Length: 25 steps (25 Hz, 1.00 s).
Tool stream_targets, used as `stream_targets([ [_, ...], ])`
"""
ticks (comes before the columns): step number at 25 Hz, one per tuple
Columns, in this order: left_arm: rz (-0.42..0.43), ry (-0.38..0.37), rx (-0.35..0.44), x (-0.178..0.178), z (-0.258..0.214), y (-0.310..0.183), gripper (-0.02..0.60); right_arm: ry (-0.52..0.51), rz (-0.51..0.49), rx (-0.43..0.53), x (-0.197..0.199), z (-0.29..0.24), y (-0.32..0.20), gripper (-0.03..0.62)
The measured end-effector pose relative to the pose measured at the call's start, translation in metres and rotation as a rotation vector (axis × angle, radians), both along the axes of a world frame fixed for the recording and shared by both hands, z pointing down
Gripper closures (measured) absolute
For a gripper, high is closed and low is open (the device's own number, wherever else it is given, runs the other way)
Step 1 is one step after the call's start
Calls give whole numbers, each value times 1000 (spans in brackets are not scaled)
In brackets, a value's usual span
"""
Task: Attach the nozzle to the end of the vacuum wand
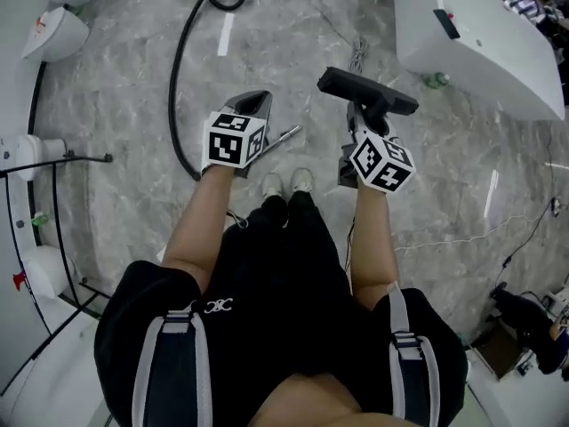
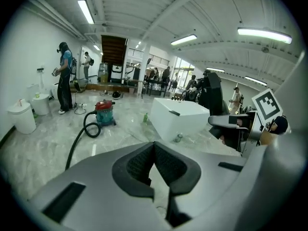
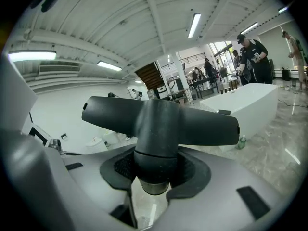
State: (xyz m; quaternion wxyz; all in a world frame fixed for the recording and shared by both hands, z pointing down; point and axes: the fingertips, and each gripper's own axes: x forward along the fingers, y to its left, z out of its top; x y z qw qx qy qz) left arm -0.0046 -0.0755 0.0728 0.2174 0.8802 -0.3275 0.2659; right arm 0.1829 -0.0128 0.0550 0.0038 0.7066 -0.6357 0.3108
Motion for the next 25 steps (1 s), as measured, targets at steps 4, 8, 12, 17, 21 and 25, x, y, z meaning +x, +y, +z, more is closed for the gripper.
stream_targets([
  [4,27,-49,-59,9,95,-15,571,-40,-17,-69,14,72,-19,425],
  [8,135,-218,-111,8,247,-14,571,-125,-60,-150,12,174,-31,425],
  [12,157,-280,-224,-4,410,5,569,-205,-128,-224,2,293,-35,425],
  [17,235,-390,-334,-25,624,39,549,-275,-173,-259,-16,450,-42,425],
  [21,309,-520,-348,-46,766,60,421,-295,-242,-311,-31,557,-33,425],
  [25,406,-580,-366,-53,852,74,403,-286,-279,-374,-41,632,-22,425],
])
